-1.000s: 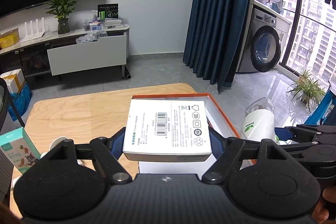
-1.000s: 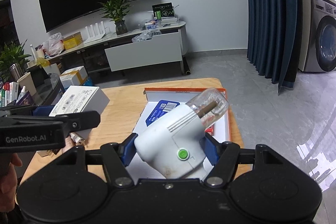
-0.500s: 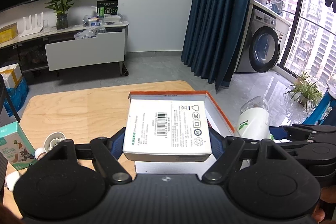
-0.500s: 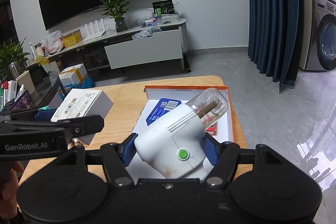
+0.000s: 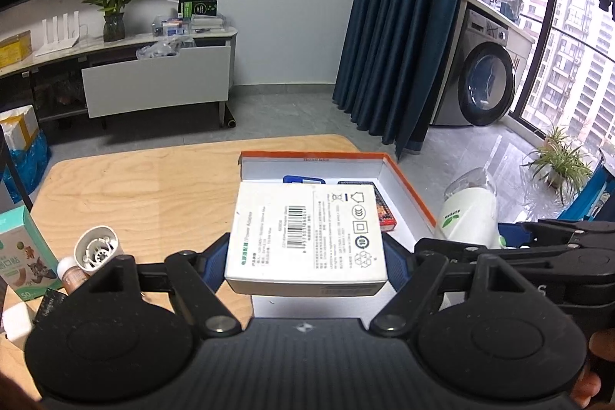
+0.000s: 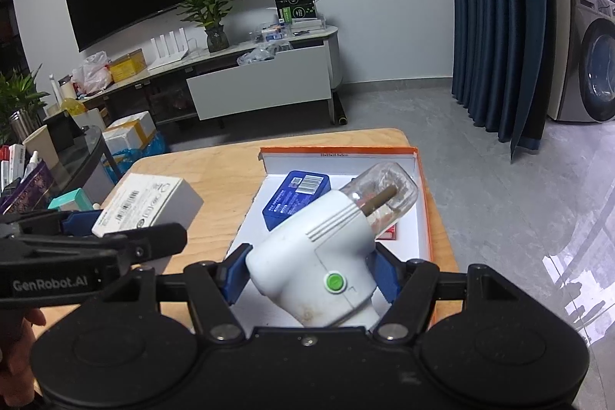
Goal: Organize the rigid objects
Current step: 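Carry the white heater with the right tool over the white box while the left tool holds the product box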
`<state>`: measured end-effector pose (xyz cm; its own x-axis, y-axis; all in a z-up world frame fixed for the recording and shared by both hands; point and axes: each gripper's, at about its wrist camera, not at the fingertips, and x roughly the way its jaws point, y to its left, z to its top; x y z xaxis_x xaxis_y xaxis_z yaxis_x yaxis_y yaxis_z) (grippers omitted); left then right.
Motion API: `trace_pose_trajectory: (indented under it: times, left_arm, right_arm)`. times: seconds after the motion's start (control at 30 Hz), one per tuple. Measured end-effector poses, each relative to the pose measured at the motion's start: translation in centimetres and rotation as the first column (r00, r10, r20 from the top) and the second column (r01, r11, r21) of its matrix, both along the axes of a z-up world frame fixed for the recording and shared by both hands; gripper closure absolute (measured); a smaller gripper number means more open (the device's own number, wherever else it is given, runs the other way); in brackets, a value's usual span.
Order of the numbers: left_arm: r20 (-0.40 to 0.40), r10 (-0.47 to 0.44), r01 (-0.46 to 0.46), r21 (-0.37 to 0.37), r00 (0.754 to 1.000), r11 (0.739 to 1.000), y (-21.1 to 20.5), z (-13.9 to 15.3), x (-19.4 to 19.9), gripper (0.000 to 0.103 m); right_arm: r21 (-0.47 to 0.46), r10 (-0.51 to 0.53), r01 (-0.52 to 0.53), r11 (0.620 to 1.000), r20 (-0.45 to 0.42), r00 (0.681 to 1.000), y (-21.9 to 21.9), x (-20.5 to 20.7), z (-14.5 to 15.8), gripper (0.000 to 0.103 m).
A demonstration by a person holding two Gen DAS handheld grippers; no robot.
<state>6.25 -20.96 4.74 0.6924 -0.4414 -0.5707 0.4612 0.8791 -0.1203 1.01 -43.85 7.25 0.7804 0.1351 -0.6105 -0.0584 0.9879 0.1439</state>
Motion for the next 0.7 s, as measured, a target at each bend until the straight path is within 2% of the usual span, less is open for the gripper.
trace_pose_trajectory:
  times: [0.7]
  left_arm:
    - [0.013, 0.001, -0.001, 0.008, 1.000, 1.000, -0.03, 0.15, -0.54, 0.024]
  right_arm:
    - [-0.004, -0.005, 0.005, 1.000, 0.004, 1.000, 0.06, 0.03, 0.57, 0.025]
